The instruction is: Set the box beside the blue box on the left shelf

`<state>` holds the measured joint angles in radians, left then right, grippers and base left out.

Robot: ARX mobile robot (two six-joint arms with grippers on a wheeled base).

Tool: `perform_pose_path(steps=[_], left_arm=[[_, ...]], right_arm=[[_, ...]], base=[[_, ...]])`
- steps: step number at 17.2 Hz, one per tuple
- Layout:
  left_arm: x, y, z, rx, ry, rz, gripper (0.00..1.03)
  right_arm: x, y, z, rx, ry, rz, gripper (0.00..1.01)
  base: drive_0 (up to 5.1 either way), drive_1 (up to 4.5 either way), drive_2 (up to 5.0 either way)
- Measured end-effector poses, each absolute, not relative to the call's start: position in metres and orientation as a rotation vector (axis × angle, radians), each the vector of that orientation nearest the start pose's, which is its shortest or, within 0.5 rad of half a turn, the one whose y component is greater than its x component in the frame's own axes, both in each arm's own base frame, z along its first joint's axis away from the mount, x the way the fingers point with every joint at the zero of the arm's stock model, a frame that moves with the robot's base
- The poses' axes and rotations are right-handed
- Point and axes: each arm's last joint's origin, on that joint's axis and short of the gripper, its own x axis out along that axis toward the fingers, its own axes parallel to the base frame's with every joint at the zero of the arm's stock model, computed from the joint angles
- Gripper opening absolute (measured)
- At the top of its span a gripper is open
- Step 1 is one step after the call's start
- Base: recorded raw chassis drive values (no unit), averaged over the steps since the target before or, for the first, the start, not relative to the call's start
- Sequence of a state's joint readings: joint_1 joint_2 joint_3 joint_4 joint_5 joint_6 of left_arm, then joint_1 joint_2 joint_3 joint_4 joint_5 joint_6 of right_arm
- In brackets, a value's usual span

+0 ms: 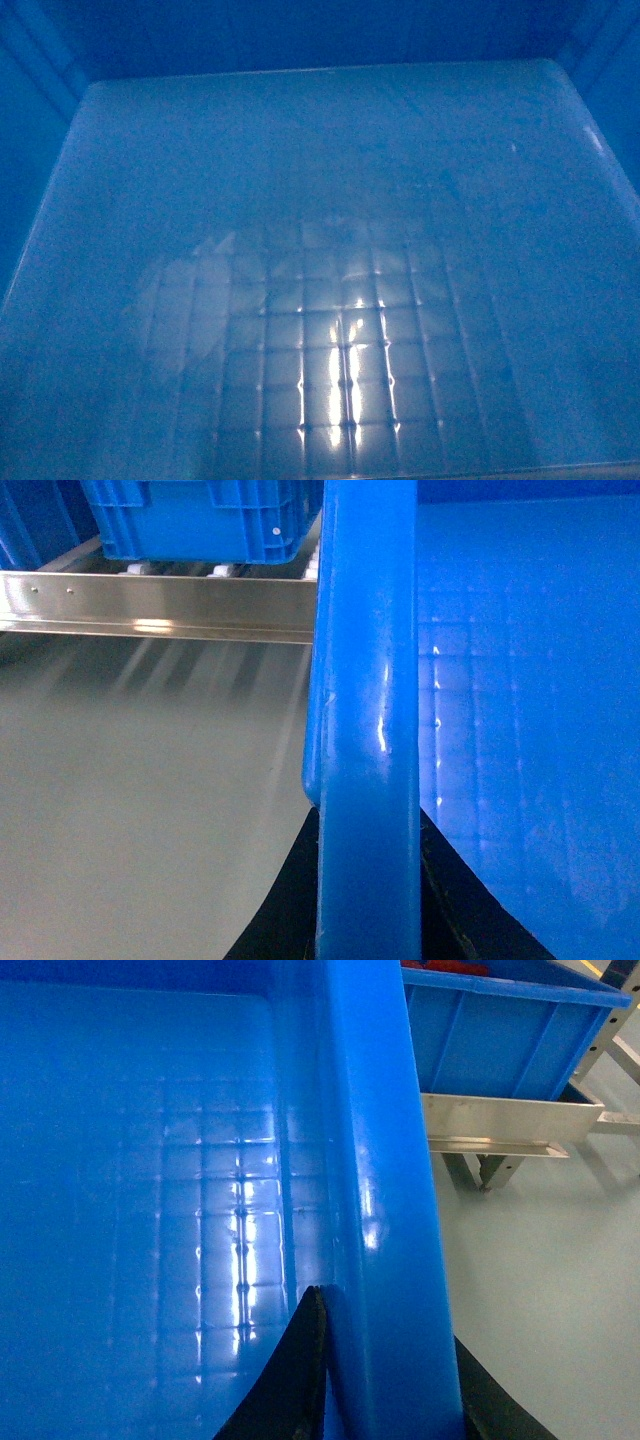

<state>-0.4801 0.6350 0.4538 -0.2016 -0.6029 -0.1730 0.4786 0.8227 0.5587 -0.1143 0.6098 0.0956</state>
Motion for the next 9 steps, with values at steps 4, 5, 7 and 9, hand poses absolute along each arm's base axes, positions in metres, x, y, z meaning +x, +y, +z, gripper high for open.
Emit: perform_pose_path(steps=[4,5,7,9], left_arm=[[0.1353,-0.0519,0.241,0.025,0.314,0.149,0.12],[0.1353,-0.0519,0.2409,0.025,0.315,0.149,0.12],[0.1354,-0.052,0.2409,0.026,0.315,0.149,0.12],[0.1355,-0.0521,0.2408,0.026,0.315,0.149,0.12]], right_arm=[[0.1649,0.0668,0.2576,-0.101,0.315,-0.145,0.16],[0.1649,0.0668,0.2576,-0.101,0.315,-0.145,0.16],[0.1649,0.0669,0.2577,-0.1,0.314,-0.145,0.16],[0.1652,0.067,0.2574,-0.102,0.316,-0.146,0.16]], base=[[0.0,4.2,-4.1],[0.1,4.29,-4.0],[0.1,4.3,-4.0],[0.0,4.21,-4.2]])
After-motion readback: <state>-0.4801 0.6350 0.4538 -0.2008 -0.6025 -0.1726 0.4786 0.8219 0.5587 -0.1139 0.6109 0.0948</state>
